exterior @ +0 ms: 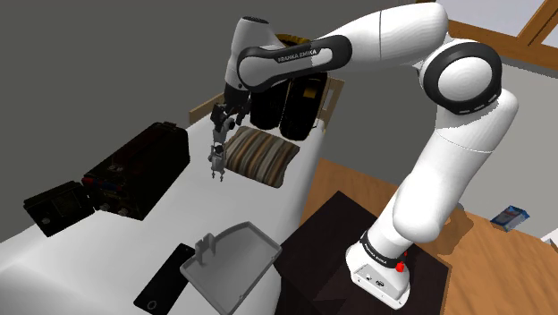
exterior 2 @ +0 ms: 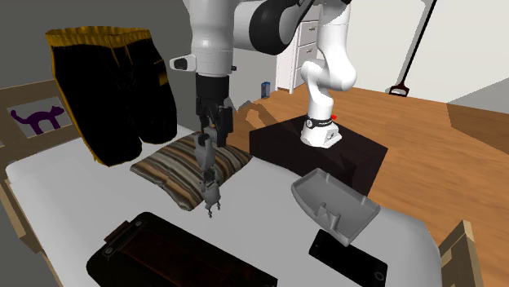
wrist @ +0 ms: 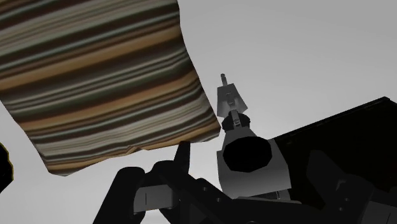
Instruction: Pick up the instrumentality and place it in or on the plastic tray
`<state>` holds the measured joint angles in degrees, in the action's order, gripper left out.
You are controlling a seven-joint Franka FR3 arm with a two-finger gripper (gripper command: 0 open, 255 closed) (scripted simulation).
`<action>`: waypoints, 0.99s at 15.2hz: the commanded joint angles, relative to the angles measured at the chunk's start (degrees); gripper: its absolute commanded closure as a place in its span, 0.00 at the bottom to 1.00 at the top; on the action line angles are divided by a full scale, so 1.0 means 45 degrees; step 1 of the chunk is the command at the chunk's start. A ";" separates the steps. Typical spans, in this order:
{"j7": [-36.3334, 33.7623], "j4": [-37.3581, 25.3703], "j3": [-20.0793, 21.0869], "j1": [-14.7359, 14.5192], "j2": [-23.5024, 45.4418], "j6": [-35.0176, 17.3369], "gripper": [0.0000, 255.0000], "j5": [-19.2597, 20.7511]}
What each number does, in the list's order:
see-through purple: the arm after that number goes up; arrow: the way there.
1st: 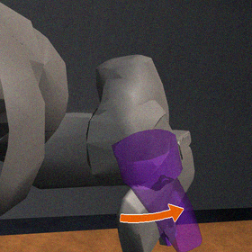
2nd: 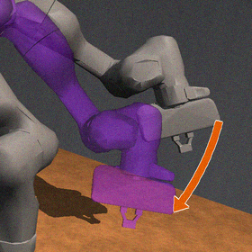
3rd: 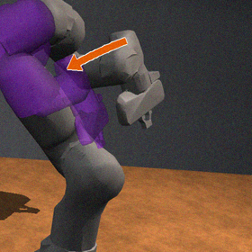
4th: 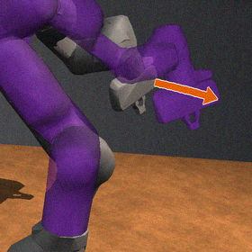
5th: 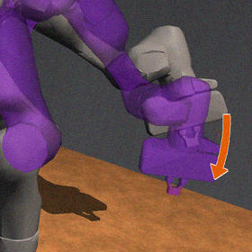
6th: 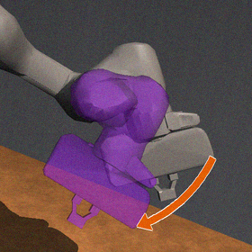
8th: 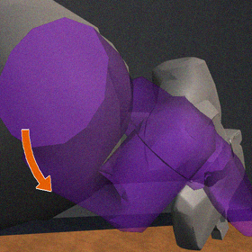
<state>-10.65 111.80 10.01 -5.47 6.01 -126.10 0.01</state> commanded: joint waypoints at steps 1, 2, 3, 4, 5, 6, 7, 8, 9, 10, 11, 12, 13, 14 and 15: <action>0.0000 0.0000 0.0000 0.0000 0.0000 0.0000 0.00 0.0000; 0.0000 0.0000 0.0000 0.0000 0.0000 0.0000 1.00 0.0000; 0.0000 0.0000 0.0000 0.0000 0.0000 0.0000 1.00 0.0000; 0.0000 0.0000 0.0000 0.0000 0.0000 0.0000 1.00 0.0000; 0.0000 -0.0002 0.0000 0.0000 0.0002 0.0001 1.00 0.0000; -0.0002 -0.0011 0.0000 -0.0001 0.0005 0.0006 1.00 0.0001; -0.0001 -0.0004 0.0000 0.0000 0.0002 0.0003 1.00 0.0000; 0.0000 -0.0003 0.0000 0.0000 -0.0002 0.0006 1.00 0.0000; -0.0001 -0.0013 0.0000 0.0000 -0.0001 0.0014 1.00 0.0000; 0.0002 -0.0015 -0.0001 0.0001 -0.0001 0.0016 1.00 -0.0001; 0.0000 0.0000 0.0000 -0.0001 0.0001 -0.0002 1.00 0.0000; 0.0006 -0.0105 0.0000 0.0001 -0.0055 0.0159 1.00 -0.0012; 0.0011 -0.0213 0.0001 0.0004 -0.0110 0.0320 1.00 -0.0023; 0.0016 -0.0329 0.0002 0.0006 -0.0157 0.0483 1.00 -0.0032; 0.0020 -0.0444 0.0002 0.0008 -0.0204 0.0645 1.00 -0.0042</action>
<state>-10.62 110.41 10.03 -5.47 5.30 -124.00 -0.13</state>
